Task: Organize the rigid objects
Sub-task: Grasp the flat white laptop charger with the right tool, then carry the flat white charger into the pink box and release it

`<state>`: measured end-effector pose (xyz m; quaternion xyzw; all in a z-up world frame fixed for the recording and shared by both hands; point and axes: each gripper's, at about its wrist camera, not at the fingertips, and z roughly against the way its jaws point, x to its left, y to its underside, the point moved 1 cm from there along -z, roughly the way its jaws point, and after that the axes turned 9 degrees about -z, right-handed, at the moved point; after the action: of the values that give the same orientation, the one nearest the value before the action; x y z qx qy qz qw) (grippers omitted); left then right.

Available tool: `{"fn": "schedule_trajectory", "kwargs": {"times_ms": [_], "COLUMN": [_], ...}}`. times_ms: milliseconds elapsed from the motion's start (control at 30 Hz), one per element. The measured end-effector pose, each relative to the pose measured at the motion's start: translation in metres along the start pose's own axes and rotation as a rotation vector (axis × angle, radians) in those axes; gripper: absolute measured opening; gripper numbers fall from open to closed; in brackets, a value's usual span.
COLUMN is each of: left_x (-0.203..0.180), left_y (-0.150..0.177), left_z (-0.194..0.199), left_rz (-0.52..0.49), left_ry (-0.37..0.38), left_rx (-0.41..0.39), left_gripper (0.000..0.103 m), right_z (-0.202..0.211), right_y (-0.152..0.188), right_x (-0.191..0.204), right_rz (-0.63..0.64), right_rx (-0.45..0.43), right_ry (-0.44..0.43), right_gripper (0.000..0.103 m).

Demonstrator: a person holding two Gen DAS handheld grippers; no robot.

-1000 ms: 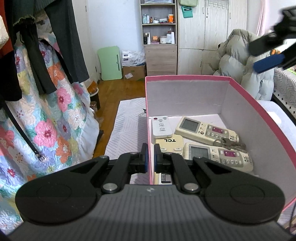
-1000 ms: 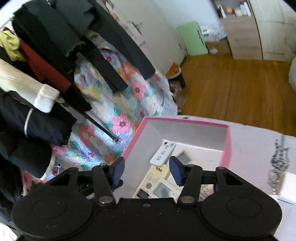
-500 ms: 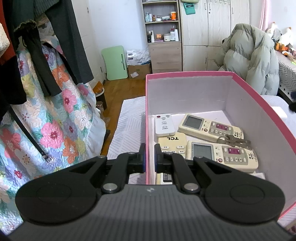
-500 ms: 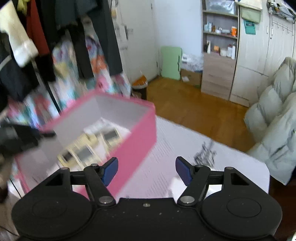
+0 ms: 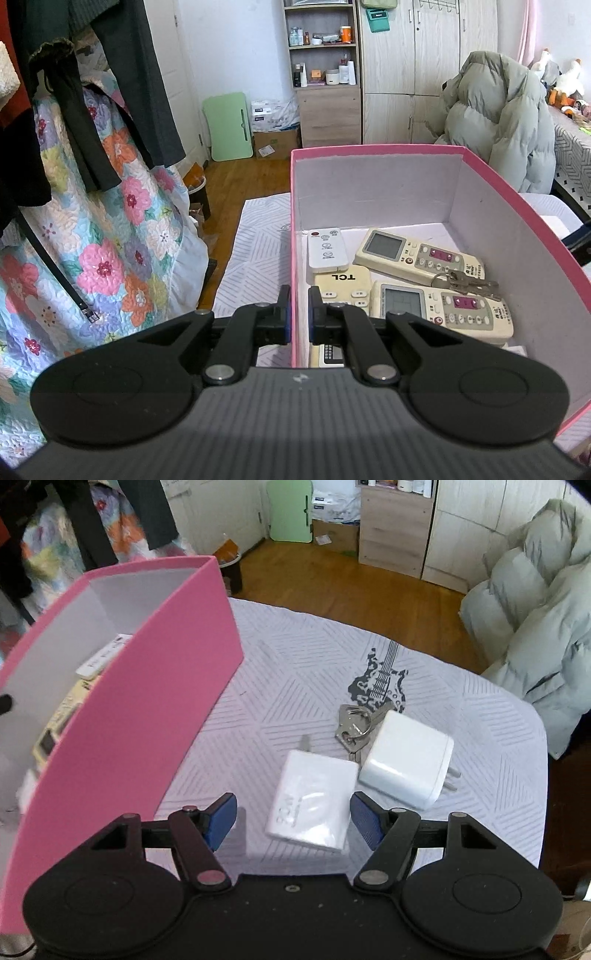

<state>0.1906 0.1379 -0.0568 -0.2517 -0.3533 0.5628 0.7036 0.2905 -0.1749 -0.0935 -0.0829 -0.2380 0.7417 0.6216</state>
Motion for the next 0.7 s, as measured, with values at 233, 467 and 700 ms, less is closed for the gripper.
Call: {"fn": "schedule_trajectory", "kwargs": {"times_ms": [233, 467, 700], "left_x": [0.002, 0.001, 0.0], "left_y": [0.001, 0.001, 0.002], "left_z": [-0.002, -0.003, -0.003], "left_rz": [0.0, 0.004, 0.01], "left_ry": [0.002, 0.018, 0.023], "left_rx": [-0.001, 0.001, 0.002], "left_gripper": [0.006, 0.006, 0.006], "right_z": [-0.013, 0.037, 0.101], "right_y": [0.008, 0.019, 0.015], "right_x": [0.002, 0.01, 0.044], "right_rz": [0.04, -0.022, 0.017], "right_rx": [-0.014, -0.127, -0.229], "right_ry": [0.065, -0.047, -0.182], "right_gripper": [0.055, 0.055, 0.055]}}
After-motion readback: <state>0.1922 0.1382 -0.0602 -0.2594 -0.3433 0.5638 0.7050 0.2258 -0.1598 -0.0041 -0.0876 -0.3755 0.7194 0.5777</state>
